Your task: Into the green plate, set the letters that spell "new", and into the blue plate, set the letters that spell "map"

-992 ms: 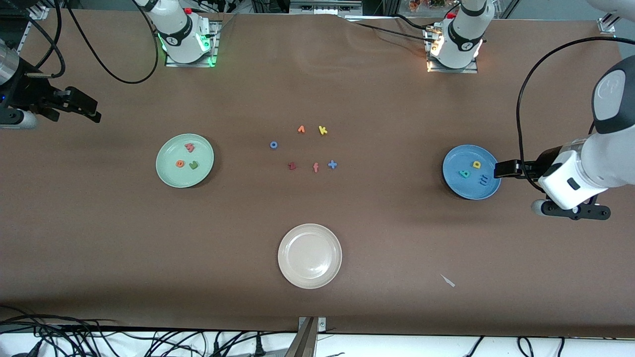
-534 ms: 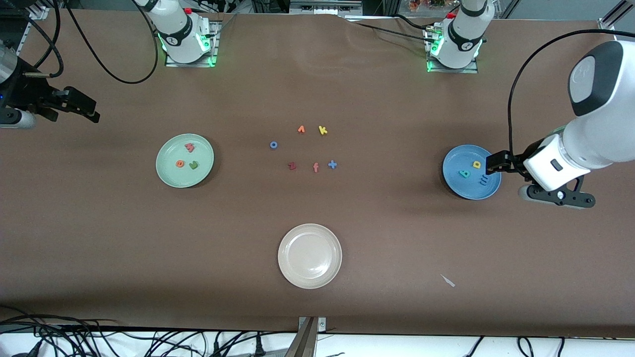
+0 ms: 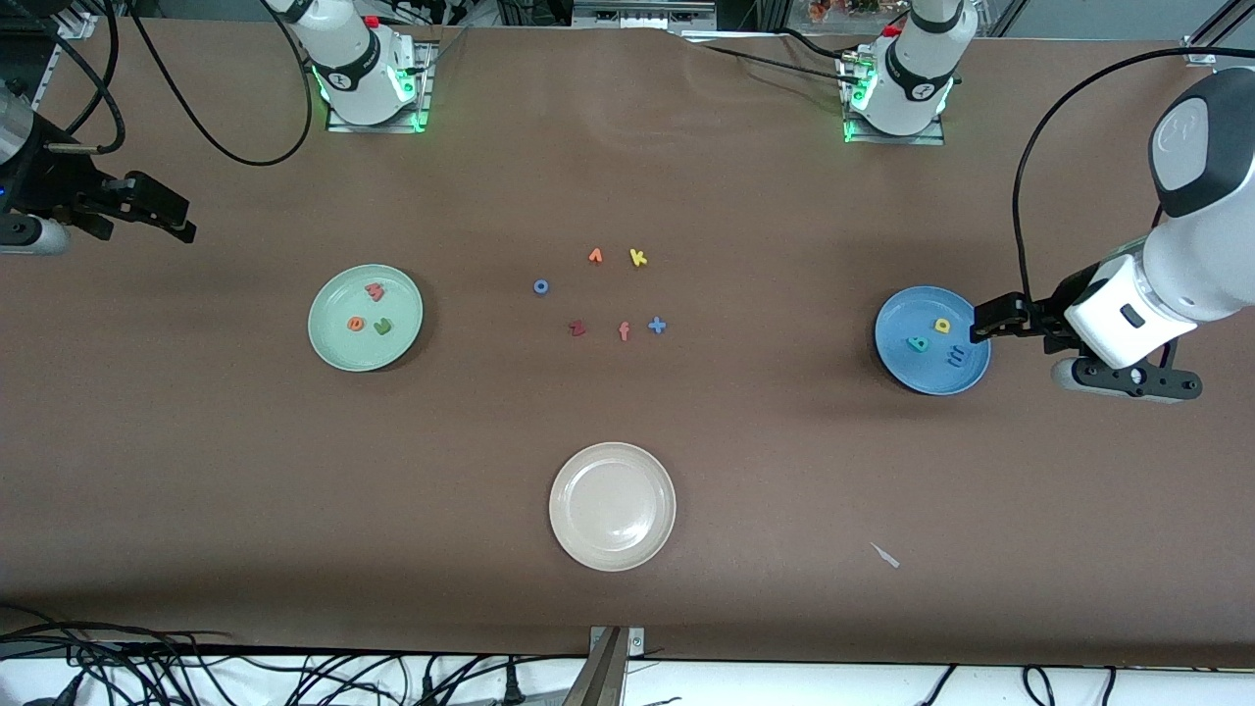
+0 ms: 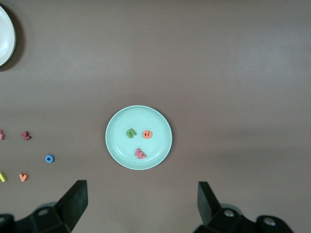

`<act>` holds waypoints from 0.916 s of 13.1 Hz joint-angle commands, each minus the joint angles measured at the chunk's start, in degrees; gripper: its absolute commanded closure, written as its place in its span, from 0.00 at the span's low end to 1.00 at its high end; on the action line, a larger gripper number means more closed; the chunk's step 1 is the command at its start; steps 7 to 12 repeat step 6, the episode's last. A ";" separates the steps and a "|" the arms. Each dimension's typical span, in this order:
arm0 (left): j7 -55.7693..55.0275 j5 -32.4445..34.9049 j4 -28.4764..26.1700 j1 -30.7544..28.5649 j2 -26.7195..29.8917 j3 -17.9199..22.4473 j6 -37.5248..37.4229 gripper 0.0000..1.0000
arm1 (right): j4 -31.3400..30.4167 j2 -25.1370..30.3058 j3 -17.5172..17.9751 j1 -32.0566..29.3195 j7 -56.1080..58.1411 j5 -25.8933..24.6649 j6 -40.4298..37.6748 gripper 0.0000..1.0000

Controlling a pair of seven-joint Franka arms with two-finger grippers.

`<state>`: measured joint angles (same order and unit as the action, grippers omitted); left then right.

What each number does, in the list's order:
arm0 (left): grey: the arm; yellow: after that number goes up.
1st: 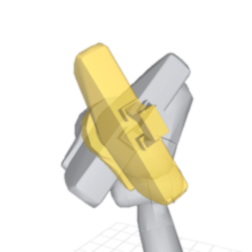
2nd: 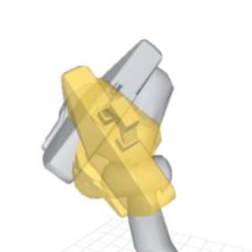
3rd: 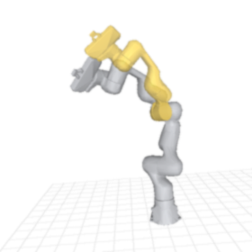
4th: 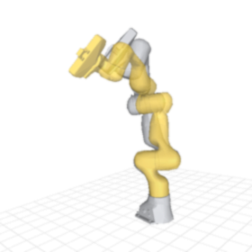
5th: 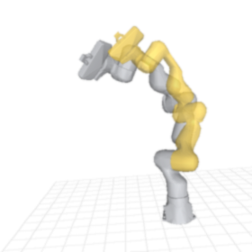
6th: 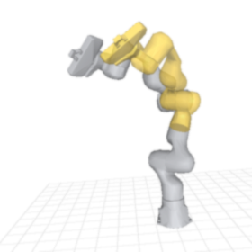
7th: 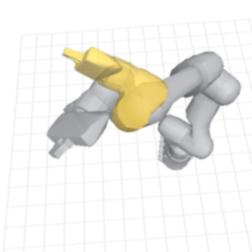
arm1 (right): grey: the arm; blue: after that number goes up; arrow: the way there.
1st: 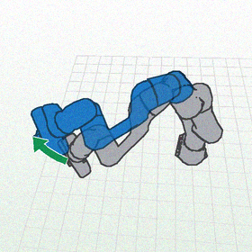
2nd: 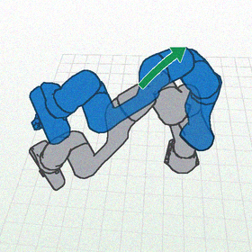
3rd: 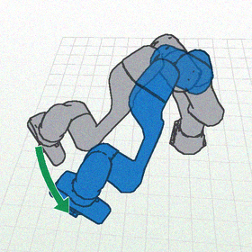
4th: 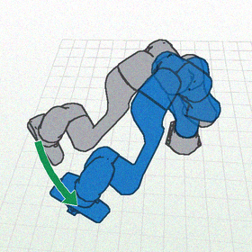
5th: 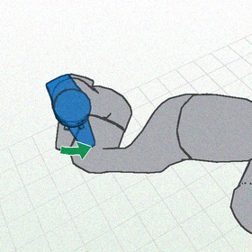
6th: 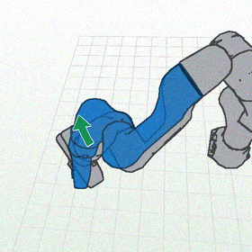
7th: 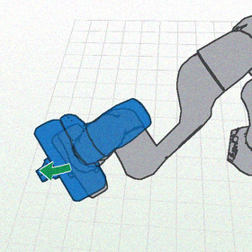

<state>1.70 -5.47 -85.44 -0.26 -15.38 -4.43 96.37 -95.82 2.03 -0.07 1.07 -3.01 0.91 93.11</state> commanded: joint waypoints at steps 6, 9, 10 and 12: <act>3.66 -1.03 -1.65 -0.09 1.15 0.21 0.31 0.00 | 1.34 -0.45 0.34 -0.36 0.64 -0.65 -0.56 0.00; 3.66 -1.03 -1.65 -0.09 1.15 0.21 0.31 0.00 | 1.34 -0.45 0.34 -0.36 0.64 -0.65 -0.56 0.00; 3.66 -1.03 -1.65 -0.09 1.15 0.21 0.31 0.00 | 1.34 -0.45 0.34 -0.36 0.64 -0.65 -0.56 0.00; 3.66 -1.03 -1.65 -0.09 1.15 0.21 0.31 0.00 | 1.34 -0.45 0.34 -0.36 0.64 -0.65 -0.56 0.00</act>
